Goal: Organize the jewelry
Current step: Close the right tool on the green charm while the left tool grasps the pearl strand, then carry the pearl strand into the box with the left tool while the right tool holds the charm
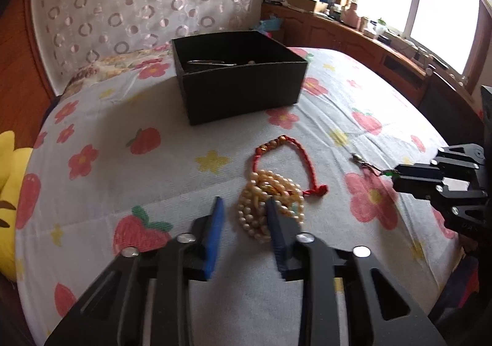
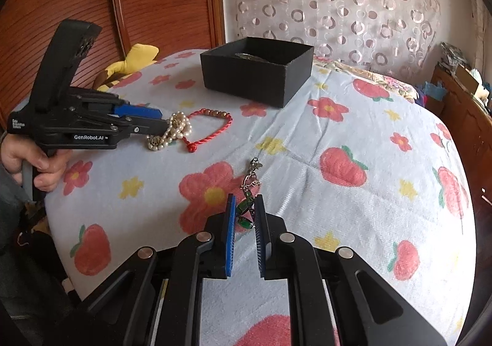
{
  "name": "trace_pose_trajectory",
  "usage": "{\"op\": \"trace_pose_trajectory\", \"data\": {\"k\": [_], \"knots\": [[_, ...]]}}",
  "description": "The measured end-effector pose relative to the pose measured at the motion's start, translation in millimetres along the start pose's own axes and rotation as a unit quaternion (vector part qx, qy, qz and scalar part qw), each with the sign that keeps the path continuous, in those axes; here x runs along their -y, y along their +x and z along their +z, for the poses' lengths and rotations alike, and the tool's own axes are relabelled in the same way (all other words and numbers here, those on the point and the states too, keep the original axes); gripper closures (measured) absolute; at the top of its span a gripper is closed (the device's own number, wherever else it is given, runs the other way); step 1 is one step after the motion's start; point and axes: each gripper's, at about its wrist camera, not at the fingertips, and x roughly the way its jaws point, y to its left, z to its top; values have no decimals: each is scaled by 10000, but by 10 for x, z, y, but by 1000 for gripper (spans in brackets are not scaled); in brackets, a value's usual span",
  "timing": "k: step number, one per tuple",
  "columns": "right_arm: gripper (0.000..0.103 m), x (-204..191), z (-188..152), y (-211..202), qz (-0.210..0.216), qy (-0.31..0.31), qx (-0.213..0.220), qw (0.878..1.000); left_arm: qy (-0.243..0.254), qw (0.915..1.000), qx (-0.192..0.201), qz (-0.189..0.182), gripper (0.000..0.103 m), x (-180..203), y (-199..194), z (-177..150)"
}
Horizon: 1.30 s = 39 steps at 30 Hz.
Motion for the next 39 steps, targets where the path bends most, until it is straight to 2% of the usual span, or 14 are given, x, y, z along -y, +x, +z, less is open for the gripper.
{"op": "trace_pose_trajectory", "data": {"k": [3, 7, 13, 17, 29, 39], "knots": [[90, -10, -12, -3, 7, -15, 7, 10000, 121, 9999, 22, 35, 95, 49, -24, -37], [90, -2, -13, -5, 17, -7, 14, 10000, 64, 9999, 61, -62, 99, 34, -98, -101], [90, 6, -8, -6, 18, 0, 19, 10000, -59, 9997, 234, -24, 99, -5, -235, -131], [90, 6, -8, -7, 11, -7, 21, 10000, -196, 9986, 485, -73, 99, -49, -374, -98], [90, -14, 21, -27, -4, -52, 54, 10000, -186, 9912, 1300, -151, 99, 64, -920, 252], [90, -85, 263, -206, -10, -194, 354, 9992, -17, 9829, 1836, -128, 99, 164, -1306, 673]]}}
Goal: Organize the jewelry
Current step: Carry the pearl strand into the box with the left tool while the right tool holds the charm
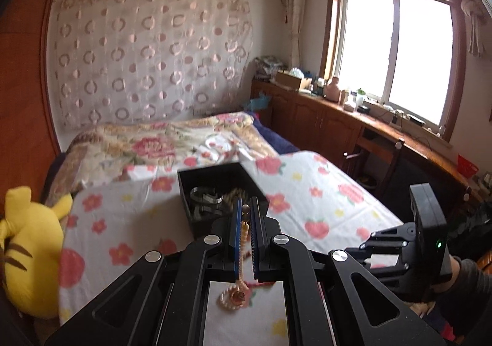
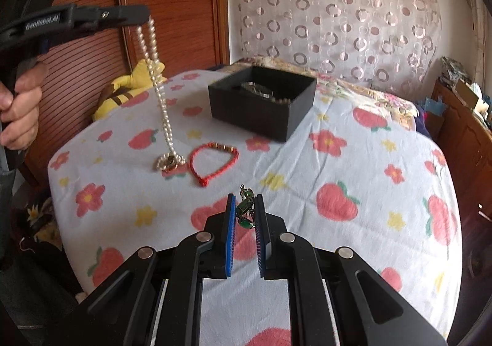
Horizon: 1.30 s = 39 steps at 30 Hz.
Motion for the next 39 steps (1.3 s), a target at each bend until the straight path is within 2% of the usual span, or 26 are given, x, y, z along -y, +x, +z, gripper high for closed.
{"op": "trace_pose_trajectory", "data": {"k": [12, 21, 28, 39], "knots": [[90, -5, 458, -206, -51, -220, 404, 9989, 191, 9987, 475, 86, 99, 70, -143, 646], [90, 99, 1028, -269, -76, -328, 713, 9969, 219, 9985, 395, 323, 99, -33, 151, 972], [90, 175, 1312, -89, -189, -402, 683, 9967, 130, 9986, 248, 443, 99, -153, 427, 1066], [90, 273, 1358, 386, -354, -336, 355, 9982, 56, 9986, 268, 450, 99, -254, 558, 1225]]}}
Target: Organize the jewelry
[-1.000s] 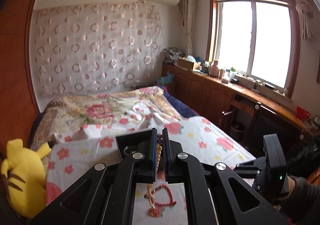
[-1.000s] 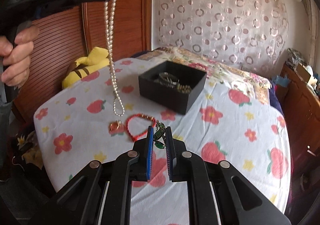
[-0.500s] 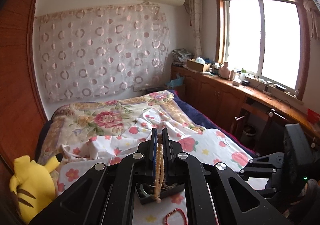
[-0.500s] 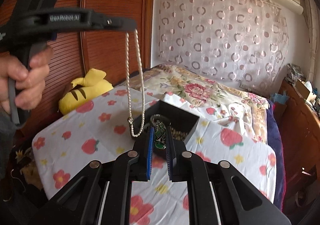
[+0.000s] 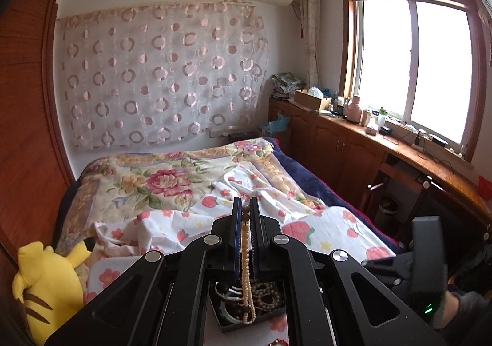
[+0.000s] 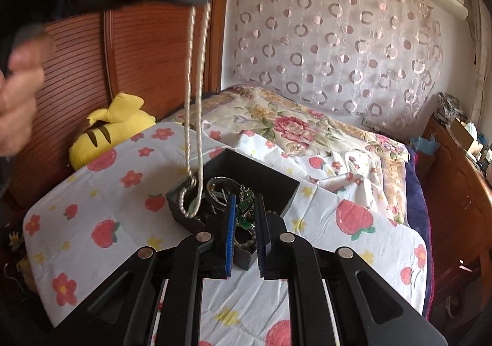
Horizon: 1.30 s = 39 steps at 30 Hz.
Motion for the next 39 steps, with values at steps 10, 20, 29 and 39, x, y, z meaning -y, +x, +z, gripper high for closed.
{"op": "trace_pose_trajectory", "data": {"k": [10, 20, 29, 39], "knots": [[90, 144, -57, 388, 249, 386, -282, 9985, -123, 9991, -407, 86, 99, -117, 352, -265], [89, 99, -139, 590, 388, 439, -473, 9972, -358, 9943, -1003, 101, 98, -298, 732, -960], [84, 47, -231, 384, 385, 334, -338, 9981, -330, 9933, -1089, 186, 97, -266, 695, -1227], [84, -119, -514, 162, 597, 245, -311, 9974, -207, 9960, -835, 255, 35, -173, 396, -1325]]}}
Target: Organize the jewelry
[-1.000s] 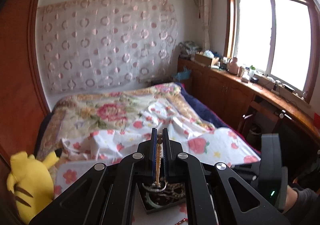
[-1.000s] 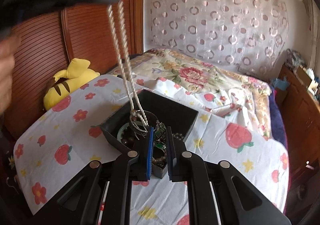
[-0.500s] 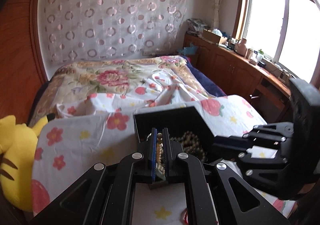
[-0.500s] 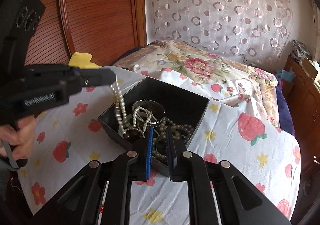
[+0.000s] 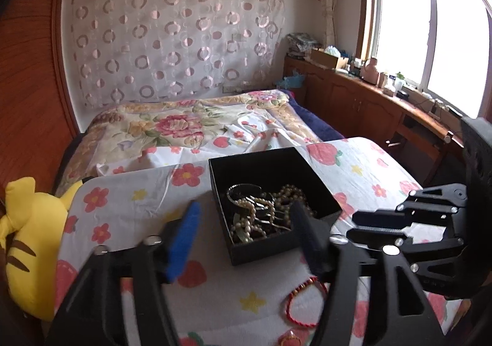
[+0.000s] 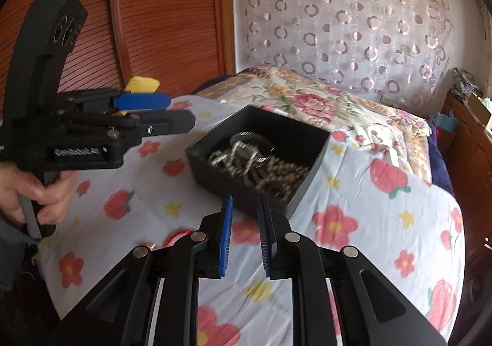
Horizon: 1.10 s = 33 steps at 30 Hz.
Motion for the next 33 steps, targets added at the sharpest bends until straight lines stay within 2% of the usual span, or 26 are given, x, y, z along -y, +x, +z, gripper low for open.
{"op": "trace_pose_trajectory", "data": {"k": [2, 5, 11, 16, 23, 24, 25, 29, 33], "knots": [[84, -71, -81, 24, 118, -64, -126, 9998, -15, 10000, 59, 0, 19, 7, -71, -90], [84, -179, -170, 124, 191, -207, -363, 9989, -10, 10000, 66, 25, 11, 13, -148, -255], [84, -275, -263, 344, 253, -262, -714, 9968, -34, 9998, -202, -46, 8, -37, -205, -586], [84, -281, -290, 513, 159, -260, -977, 9947, -38, 9997, -247, -5, 8, -76, -297, -772], [85, -316, -267, 571, 63, -379, -1031, 9939, -37, 9991, -409, -71, 8, -88, -373, -935], [88, -315, -267, 569, 84, -387, -1035, 9938, -28, 9990, -435, -73, 8, -84, -370, -949], [99, -322, -268, 567, 132, -404, -1045, 9936, -13, 9988, -485, -76, 8, -77, -361, -970], [100, -359, -291, 511, 6, -476, -1003, 9938, 29, 9978, -653, -111, 8, -44, -320, -1030], [100, -356, -316, 364, -202, -506, -754, 9957, 156, 9965, -790, -227, 8, 52, -265, -1059]]}}
